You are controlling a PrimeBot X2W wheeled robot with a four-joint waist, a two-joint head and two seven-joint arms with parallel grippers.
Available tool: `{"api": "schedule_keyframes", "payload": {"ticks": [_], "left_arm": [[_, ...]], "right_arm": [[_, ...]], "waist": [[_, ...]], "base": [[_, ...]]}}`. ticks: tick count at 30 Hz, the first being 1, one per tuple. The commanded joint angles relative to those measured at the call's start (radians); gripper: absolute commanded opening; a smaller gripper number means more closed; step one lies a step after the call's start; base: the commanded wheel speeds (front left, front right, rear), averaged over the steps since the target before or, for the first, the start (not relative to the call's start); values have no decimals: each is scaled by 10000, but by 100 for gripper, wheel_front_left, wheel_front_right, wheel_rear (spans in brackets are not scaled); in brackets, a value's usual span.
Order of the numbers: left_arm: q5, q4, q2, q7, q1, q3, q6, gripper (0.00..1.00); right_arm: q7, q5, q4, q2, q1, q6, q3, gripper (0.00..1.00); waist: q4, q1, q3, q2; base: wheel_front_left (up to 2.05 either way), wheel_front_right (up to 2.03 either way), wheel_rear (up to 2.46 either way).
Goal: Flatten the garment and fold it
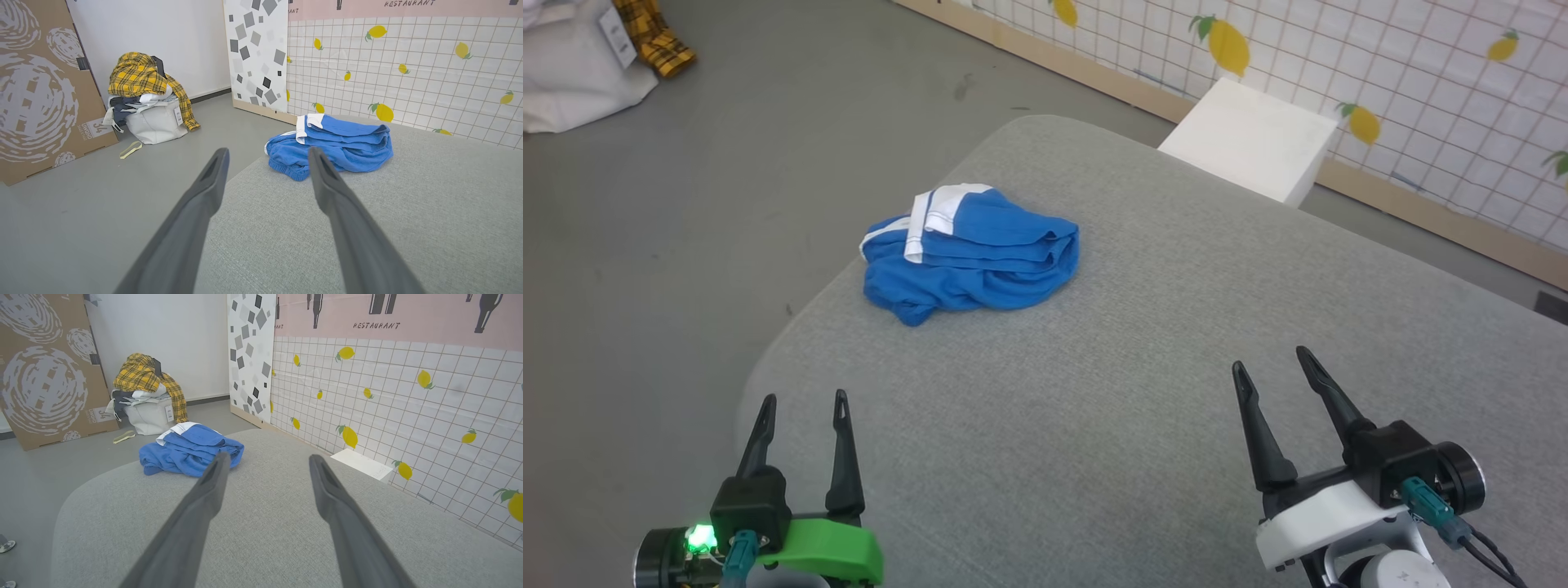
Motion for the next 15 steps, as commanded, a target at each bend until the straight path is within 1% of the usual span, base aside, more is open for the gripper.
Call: {"api": "schedule_keyframes", "payload": {"ticks": [1,5,8,11,15], "left_arm": [[-86,21,82,-107,155,-41,94,100],[-268,115,24,-189,57,-37,142,100],[-638,339,-97,-211,-262,195,201,100],[-996,856,-140,22,-1011,376,150,100],[-1521,1686,-85,369,-2574,788,112,100]], "right_arm": [[-111,14,27,-3,-162,61,19,100],[-186,-9,27,-3,-213,63,48,100],[-173,-43,-25,-3,-276,63,85,100],[-100,-149,-130,-3,-388,63,111,100],[76,-407,-344,-3,-573,63,179,100]], "waist": [[72,0,17,0],[152,0,100,0],[12,0,262,0],[-245,0,583,0],[-788,0,1240,0]], "base": [[0,0,0],[0,0,0],[0,0,0],[0,0,0],[0,0,0]]}}
